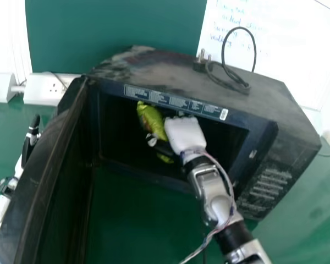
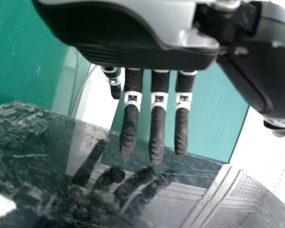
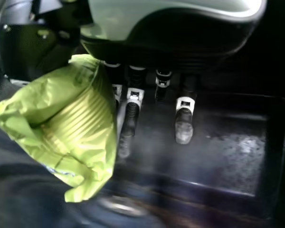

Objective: Put biscuit inside oven

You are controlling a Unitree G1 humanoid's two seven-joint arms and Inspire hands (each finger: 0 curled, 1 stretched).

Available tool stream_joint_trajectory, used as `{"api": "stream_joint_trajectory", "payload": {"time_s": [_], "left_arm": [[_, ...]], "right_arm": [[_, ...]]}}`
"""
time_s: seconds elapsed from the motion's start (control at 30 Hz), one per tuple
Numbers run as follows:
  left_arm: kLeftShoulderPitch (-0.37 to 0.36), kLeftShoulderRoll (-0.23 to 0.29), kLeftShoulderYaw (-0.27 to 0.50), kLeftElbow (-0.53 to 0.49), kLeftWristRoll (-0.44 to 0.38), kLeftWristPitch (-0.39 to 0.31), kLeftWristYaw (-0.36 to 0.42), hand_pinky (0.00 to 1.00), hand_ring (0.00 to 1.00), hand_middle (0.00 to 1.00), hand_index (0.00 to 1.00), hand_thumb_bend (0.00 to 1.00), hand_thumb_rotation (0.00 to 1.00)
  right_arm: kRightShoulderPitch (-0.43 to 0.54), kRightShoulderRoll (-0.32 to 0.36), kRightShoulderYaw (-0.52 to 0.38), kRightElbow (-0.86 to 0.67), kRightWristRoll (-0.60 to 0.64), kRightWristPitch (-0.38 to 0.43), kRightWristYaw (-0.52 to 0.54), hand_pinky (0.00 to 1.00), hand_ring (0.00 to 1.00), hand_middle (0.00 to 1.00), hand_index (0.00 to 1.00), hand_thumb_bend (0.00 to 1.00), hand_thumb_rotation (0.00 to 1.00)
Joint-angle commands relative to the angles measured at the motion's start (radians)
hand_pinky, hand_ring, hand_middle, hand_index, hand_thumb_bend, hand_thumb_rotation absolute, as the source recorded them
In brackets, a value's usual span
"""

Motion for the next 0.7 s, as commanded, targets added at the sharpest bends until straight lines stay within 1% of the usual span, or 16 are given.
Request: {"api": "stream_joint_trajectory", "payload": {"time_s": [0.0,0.03,0.07,0.13,0.2,0.27,0.3,0.33,0.4,0.53,0.6,0.63,0.67], "left_arm": [[0.012,-0.005,0.000,-0.012,-0.012,0.012,0.000,0.24,0.31,0.41,0.49,0.52,0.08],[0.012,-0.005,0.000,-0.011,-0.011,0.011,-0.001,0.24,0.31,0.41,0.49,0.52,0.08],[0.011,-0.006,0.000,-0.011,-0.012,0.013,0.001,0.24,0.31,0.41,0.49,0.52,0.08],[0.012,-0.003,-0.003,-0.010,-0.003,0.003,-0.002,0.24,0.31,0.41,0.49,0.52,0.08],[0.012,-0.003,-0.004,-0.007,-0.001,-0.004,-0.006,0.23,0.30,0.40,0.49,0.52,0.08],[0.012,-0.002,-0.004,-0.006,-0.001,-0.004,-0.009,0.23,0.30,0.40,0.49,0.52,0.08],[0.013,-0.002,-0.003,-0.005,0.000,-0.005,-0.008,0.23,0.30,0.40,0.49,0.52,0.09],[0.013,-0.002,-0.003,-0.006,0.002,-0.004,-0.004,0.23,0.30,0.40,0.49,0.52,0.09],[0.013,-0.001,-0.002,-0.006,0.002,-0.004,-0.005,0.23,0.30,0.40,0.49,0.52,0.09],[0.011,0.001,-0.002,0.001,0.004,-0.013,-0.013,0.23,0.30,0.40,0.49,0.52,0.09],[0.009,-0.002,-0.001,0.004,0.003,-0.010,-0.010,0.23,0.30,0.40,0.49,0.52,0.09],[0.008,-0.002,0.000,0.006,0.001,-0.011,-0.012,0.23,0.30,0.40,0.49,0.52,0.09],[0.007,-0.002,0.000,0.008,0.001,-0.013,-0.014,0.23,0.30,0.40,0.49,0.52,0.09]], "right_arm": [[-0.055,-0.010,0.019,0.069,0.021,-0.016,-0.059,0.17,0.26,0.47,0.49,0.53,0.00],[-0.068,-0.011,0.025,0.095,0.029,-0.017,-0.069,0.17,0.25,0.47,0.49,0.53,0.00],[-0.078,-0.010,0.029,0.118,0.038,-0.019,-0.082,0.18,0.26,0.43,0.50,0.53,0.00],[-0.097,-0.011,0.043,0.153,0.051,-0.014,-0.087,0.19,0.28,0.46,0.49,0.53,0.00],[-0.111,-0.013,0.053,0.181,0.065,-0.015,-0.091,0.20,0.30,0.42,0.51,0.53,0.00],[-0.119,-0.013,0.057,0.202,0.085,-0.020,-0.100,0.20,0.29,0.46,0.50,0.53,0.00],[-0.121,-0.012,0.056,0.207,0.097,-0.021,-0.103,0.22,0.36,0.49,0.49,0.52,0.00],[-0.118,-0.014,0.058,0.199,0.105,-0.019,-0.099,0.24,0.37,0.48,0.53,0.52,0.00],[-0.111,-0.019,0.062,0.169,0.116,-0.005,-0.079,0.28,0.38,0.48,0.56,0.51,0.00],[-0.083,-0.030,0.069,0.082,0.128,0.030,-0.019,0.35,0.40,0.49,0.56,0.51,0.00],[-0.066,-0.039,0.080,0.026,0.118,0.059,0.030,0.37,0.48,0.47,0.54,0.52,0.01],[-0.058,-0.043,0.085,-0.002,0.113,0.076,0.062,0.39,0.52,0.55,0.62,0.68,0.11],[-0.049,-0.046,0.090,-0.029,0.108,0.093,0.092,0.41,0.56,0.62,0.67,0.77,0.16]]}}
